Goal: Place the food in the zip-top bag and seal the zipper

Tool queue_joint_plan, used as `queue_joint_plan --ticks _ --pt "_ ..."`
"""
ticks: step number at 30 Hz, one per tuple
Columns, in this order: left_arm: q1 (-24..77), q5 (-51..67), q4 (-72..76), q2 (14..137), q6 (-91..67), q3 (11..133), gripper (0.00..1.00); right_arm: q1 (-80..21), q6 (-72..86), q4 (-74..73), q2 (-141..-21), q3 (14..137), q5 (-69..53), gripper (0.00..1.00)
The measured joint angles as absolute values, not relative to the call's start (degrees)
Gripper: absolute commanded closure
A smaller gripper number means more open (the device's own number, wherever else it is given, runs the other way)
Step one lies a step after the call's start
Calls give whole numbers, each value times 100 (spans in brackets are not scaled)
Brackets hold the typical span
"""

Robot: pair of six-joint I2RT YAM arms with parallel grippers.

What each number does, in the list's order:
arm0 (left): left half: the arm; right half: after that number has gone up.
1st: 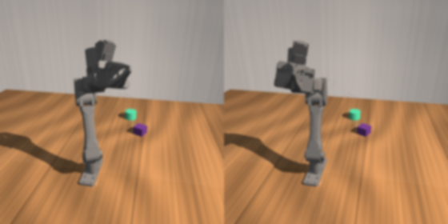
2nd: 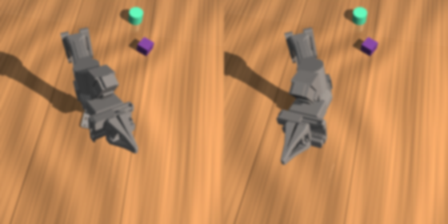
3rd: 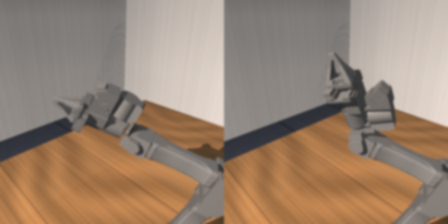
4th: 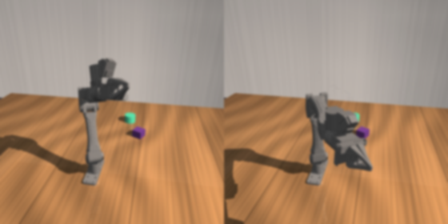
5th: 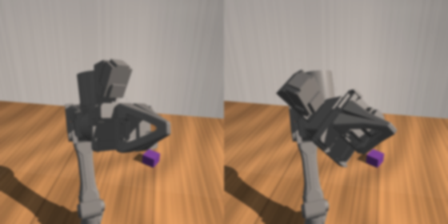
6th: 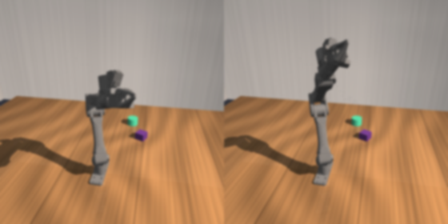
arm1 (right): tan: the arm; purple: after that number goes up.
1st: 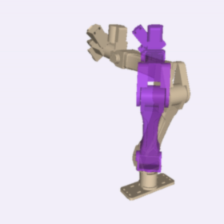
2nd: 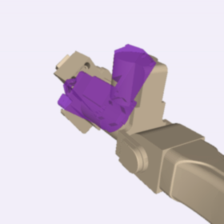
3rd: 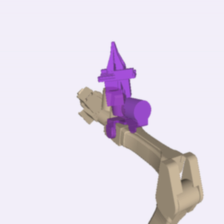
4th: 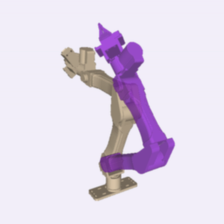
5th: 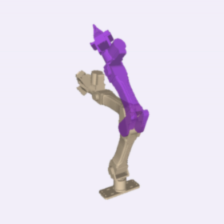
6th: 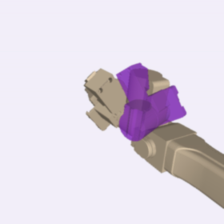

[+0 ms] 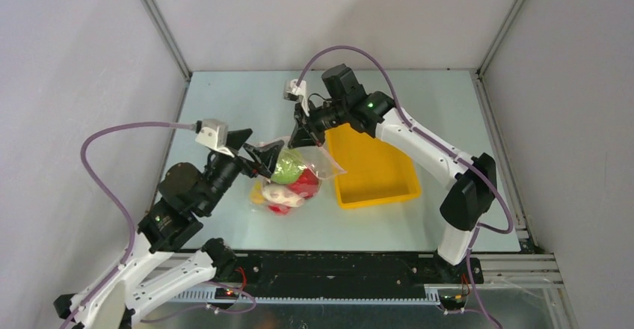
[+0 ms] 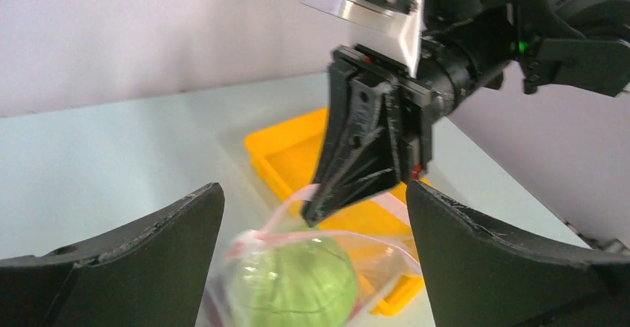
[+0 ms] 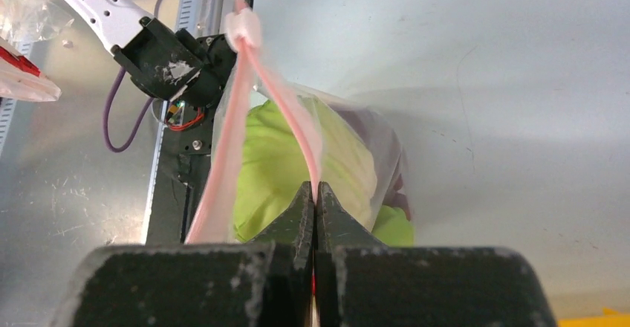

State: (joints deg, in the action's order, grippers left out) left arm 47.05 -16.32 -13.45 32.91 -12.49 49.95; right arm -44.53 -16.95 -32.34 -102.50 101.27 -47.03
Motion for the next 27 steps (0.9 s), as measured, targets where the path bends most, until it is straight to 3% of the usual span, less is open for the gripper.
queue_joint_plan --ticks 6,20,27 --pt "3671 -941 -1039 3044 -1000 4626 2 -4298 -1544 -3223 -10162 10127 -4694 100" --pt "2156 2401 486 2523 -1398 2731 1 -4147 -1461 -3531 -10162 10265 -4563 100" --pt "1282 3802 1282 3391 -1651 2689 24 -4136 -1535 -3671 -10165 10280 -4836 100"
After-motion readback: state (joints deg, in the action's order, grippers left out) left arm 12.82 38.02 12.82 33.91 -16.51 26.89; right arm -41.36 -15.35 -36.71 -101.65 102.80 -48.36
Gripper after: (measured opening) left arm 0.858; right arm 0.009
